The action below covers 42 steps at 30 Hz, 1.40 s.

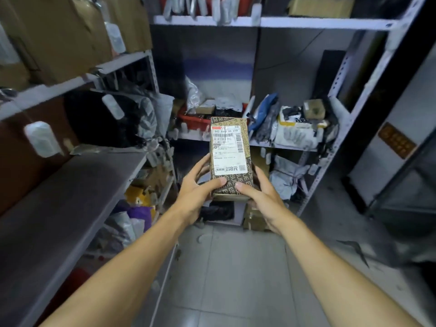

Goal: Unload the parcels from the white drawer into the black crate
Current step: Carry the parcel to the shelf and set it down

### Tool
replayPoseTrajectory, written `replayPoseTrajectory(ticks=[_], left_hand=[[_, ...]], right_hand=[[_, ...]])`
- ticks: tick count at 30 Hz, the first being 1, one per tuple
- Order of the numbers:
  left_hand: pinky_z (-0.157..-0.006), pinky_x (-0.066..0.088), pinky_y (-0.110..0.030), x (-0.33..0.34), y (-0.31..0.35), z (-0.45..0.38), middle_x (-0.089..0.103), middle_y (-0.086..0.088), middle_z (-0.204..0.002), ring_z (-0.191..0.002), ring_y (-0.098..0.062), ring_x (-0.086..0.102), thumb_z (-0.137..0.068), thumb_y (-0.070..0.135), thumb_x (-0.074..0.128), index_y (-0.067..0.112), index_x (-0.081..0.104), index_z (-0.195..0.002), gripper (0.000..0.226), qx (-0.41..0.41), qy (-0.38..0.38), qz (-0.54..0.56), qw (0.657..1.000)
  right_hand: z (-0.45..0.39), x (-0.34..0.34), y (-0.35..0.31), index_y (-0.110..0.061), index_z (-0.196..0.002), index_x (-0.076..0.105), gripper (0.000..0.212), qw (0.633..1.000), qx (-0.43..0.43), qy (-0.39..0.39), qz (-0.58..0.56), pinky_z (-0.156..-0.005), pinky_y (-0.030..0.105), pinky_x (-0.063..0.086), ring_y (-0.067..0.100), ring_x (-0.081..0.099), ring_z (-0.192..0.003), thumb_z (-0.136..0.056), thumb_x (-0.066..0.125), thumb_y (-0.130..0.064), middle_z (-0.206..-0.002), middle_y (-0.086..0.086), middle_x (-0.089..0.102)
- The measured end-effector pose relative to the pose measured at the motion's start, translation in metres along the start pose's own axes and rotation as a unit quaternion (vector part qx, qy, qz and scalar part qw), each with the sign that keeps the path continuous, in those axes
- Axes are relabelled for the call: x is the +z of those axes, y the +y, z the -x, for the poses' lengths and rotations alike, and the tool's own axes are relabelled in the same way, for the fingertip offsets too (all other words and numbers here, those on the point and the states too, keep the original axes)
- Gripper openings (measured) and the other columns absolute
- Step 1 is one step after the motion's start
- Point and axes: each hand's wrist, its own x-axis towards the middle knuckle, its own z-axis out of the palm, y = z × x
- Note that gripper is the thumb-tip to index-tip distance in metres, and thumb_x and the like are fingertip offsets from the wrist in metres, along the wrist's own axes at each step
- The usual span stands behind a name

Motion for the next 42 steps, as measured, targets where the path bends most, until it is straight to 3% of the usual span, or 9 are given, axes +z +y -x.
replayPoseTrajectory(ticks=[6,12,16,20,24,30,36,38,42], left_hand=[[-0.082,0.059,-0.033,0.081,-0.012,-0.005,0.062,-0.007,-0.136,-0.117,-0.019,0.067,-0.08,-0.002,0.079,0.03,0.054,-0.144,0.076,-0.014,-0.073,0.017,0.997],[-0.103,0.052,-0.053,0.169,-0.02,-0.004,0.066,-0.005,-0.133,-0.125,-0.023,0.063,-0.065,0.016,0.089,0.034,0.056,-0.142,0.085,-0.017,-0.121,0.01,0.992],[-0.104,0.052,-0.053,0.242,-0.027,0.005,0.067,0.0,-0.132,-0.125,-0.021,0.063,-0.061,0.025,0.091,0.043,0.06,-0.135,0.082,-0.022,-0.155,-0.003,0.988],[-0.1,0.055,-0.039,0.325,-0.042,0.017,0.065,-0.003,-0.135,-0.121,-0.013,0.065,-0.078,0.005,0.083,0.032,0.053,-0.144,0.077,-0.022,-0.188,-0.008,0.982],[-0.08,0.058,-0.023,0.414,-0.057,0.029,0.065,-0.002,-0.131,-0.112,-0.007,0.068,-0.084,-0.005,0.073,0.027,0.052,-0.145,0.072,-0.032,-0.225,0.002,0.974],[-0.087,0.059,-0.035,0.533,-0.085,0.048,0.07,-0.002,-0.127,-0.116,-0.017,0.068,-0.081,-0.001,0.077,0.033,0.057,-0.14,0.071,-0.051,-0.278,0.009,0.959],[-0.084,0.062,-0.039,0.639,-0.113,0.068,0.069,0.004,-0.125,-0.111,-0.016,0.07,-0.084,0.001,0.076,0.033,0.054,-0.143,0.071,-0.089,-0.343,0.01,0.935],[-0.083,0.062,-0.037,0.672,-0.124,0.069,0.071,0.007,-0.12,-0.11,-0.015,0.07,-0.084,-0.001,0.075,0.032,0.054,-0.142,0.07,-0.106,-0.369,0.018,0.923],[-0.093,0.059,-0.046,0.742,-0.148,0.066,0.066,-0.001,-0.134,-0.12,-0.026,0.066,-0.084,0.0,0.076,0.027,0.051,-0.146,0.072,-0.122,-0.422,0.028,0.898]], right_hand=[[0.035,-0.075,-0.002,-0.049,-0.147,0.043,0.088,0.997,-0.008,0.074,0.001,-0.111,0.047,0.046,0.008,0.056,-0.131,-0.068,0.081,-0.058,-0.139,-0.02,0.061],[0.071,-0.156,-0.004,-0.051,-0.141,0.049,0.086,0.991,-0.031,0.132,-0.017,-0.111,0.05,0.045,0.012,0.058,-0.13,-0.065,0.086,-0.063,-0.136,-0.017,0.064],[0.105,-0.219,-0.005,-0.048,-0.142,0.05,0.08,0.984,-0.046,0.171,-0.021,-0.11,0.047,0.047,0.011,0.06,-0.127,-0.07,0.084,-0.053,-0.135,-0.017,0.065],[0.144,-0.29,-0.007,-0.046,-0.144,0.048,0.08,0.976,-0.047,0.21,-0.011,-0.111,0.045,0.046,0.005,0.059,-0.125,-0.072,0.081,-0.051,-0.133,-0.021,0.065],[0.185,-0.365,-0.006,-0.044,-0.147,0.047,0.08,0.968,-0.048,0.245,-0.019,-0.11,0.045,0.046,0.007,0.061,-0.124,-0.074,0.08,-0.047,-0.136,-0.017,0.064],[0.249,-0.464,0.001,-0.038,-0.147,0.048,0.065,0.951,-0.068,0.3,-0.028,-0.108,0.045,0.05,0.011,0.065,-0.122,-0.091,0.076,-0.025,-0.132,-0.01,0.068],[0.304,-0.546,0.01,-0.044,-0.14,0.054,0.07,0.926,-0.061,0.368,-0.051,-0.107,0.051,0.05,0.019,0.066,-0.121,-0.076,0.082,-0.039,-0.13,-0.005,0.07],[0.318,-0.569,0.013,-0.039,-0.142,0.055,0.068,0.913,-0.066,0.399,-0.055,-0.106,0.05,0.051,0.02,0.066,-0.121,-0.079,0.08,-0.032,-0.13,-0.003,0.07],[0.339,-0.618,0.018,-0.028,-0.147,0.05,0.059,0.884,-0.072,0.459,-0.06,-0.102,0.039,0.055,0.018,0.067,-0.12,-0.094,0.069,-0.008,-0.129,-0.003,0.071]])
